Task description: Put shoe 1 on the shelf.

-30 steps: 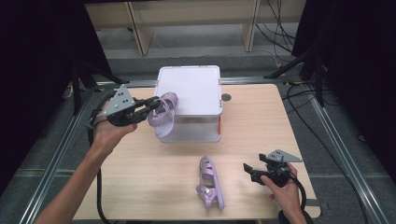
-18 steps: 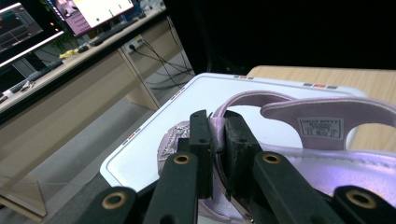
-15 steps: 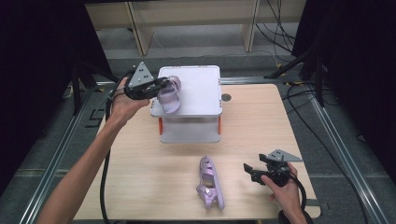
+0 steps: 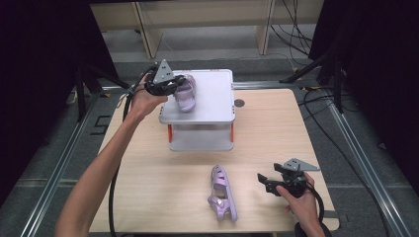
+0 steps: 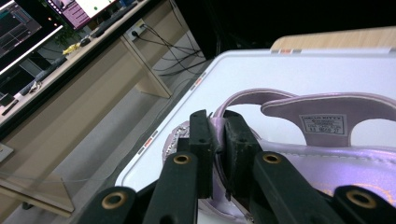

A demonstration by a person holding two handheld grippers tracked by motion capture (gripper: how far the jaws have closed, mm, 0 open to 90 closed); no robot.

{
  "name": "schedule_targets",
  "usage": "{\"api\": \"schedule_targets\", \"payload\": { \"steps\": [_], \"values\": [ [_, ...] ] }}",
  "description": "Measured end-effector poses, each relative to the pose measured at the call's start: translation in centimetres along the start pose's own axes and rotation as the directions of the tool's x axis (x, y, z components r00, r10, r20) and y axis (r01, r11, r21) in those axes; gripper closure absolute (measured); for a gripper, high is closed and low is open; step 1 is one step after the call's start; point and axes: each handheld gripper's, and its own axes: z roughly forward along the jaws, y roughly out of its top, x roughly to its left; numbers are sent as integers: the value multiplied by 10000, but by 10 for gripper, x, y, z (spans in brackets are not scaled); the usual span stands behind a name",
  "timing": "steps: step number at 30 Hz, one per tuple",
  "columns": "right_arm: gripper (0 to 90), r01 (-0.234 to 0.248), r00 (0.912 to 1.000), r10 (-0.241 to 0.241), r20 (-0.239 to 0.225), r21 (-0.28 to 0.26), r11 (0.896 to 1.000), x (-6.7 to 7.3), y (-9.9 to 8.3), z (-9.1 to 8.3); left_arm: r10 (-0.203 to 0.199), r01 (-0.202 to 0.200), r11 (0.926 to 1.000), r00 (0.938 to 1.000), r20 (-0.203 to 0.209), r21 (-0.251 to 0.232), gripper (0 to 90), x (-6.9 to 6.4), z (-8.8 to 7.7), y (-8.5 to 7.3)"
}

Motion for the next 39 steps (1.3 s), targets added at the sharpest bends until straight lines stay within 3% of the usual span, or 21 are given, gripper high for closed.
{"api": "schedule_targets", "payload": {
  "steps": [1, 7, 10, 15, 16, 19, 20, 23, 25, 27, 29, 30, 32, 33, 35, 38, 39],
  "values": [
    [224, -261, 9996, 261, -112, 52, 9996, 1, 0, 0, 93, -93, 9999, 9999, 41, -121, 830, -2, 2, -2],
    [224, -108, 9999, 109, -56, 44, 9999, 0, 0, 0, 673, -673, 9977, 9977, 85, 2, 812, -9, 2, -2],
    [224, -169, 9998, 170, -58, 111, 9998, 1, 0, 0, 553, -553, 9985, 9984, 100, -45, 794, -10, 1, -3],
    [224, -97, 10000, 97, -14, 57, 9999, 0, 0, 0, 813, -814, 9967, 9966, -155, -44, 733, -10, -3, -4],
    [224, -256, 9996, 257, -101, 89, 9996, 2, 0, 0, 739, -741, 9972, 9971, -206, -61, 706, -10, -3, -4],
    [224, -87, 9999, 87, -67, 3, 10000, 0, 0, 1, 683, -690, 9975, 9968, -416, -137, 626, -9, -4, -4],
    [224, -199, 9998, 199, -68, 68, 9998, 1, 0, 0, 567, -573, 9983, 9974, -436, -133, 558, -9, -5, -4],
    [224, -175, 9998, 175, -72, 40, 9998, 1, 0, 0, 155, -165, 9997, 9983, -571, -174, 510, -10, -9, -2],
    [226, -241, 9997, 241, -86, -5, 9997, 0, -1, 0, -403, 389, 9991, 9962, -774, -191, 460, -9, -14, 0],
    [226, -424, 9990, 425, -166, 71, 9991, 2, 0, -1, -1092, 1054, 9931, 9910, -780, -510, 417, -10, -21, 2],
    [226, -288, 9992, 286, -272, -38, 9996, 4, -1, 1, -1535, 1486, 9862, 9858, -681, -727, 381, -13, -29, 4],
    [226, -658, 9973, 655, -345, -60, 9978, 8, -1, 1, -1575, 1518, 9853, 9849, -726, -782, 383, -20, -37, 5],
    [226, -475, 9984, 473, -318, -56, 9989, 6, -1, 1, -1520, 1460, 9861, 9854, -762, -794, 378, -24, -40, 4],
    [227, -652, 9975, 654, -279, 88, 9978, 9, 0, -1, -1588, 1544, 9860, 9848, -705, -635, 350, -35, -49, 2],
    [227, -639, 9971, 640, -417, 32, 9980, 9, 0, 0, -1616, 1570, 9853, 9845, -686, -679, 341, -41, -54, 1],
    [227, -140, 9994, 132, -333, -212, 9997, 10, 1, 0, -2197, 2141, 9734, 9732, -680, -817, 279, -58, -72, -5],
    [226, -324, 9975, 310, -634, -205, 9993, 12, 1, 1, -2357, 2290, 9680, 9700, -587, -1030, 269, -67, -88, -9]
  ]
}}
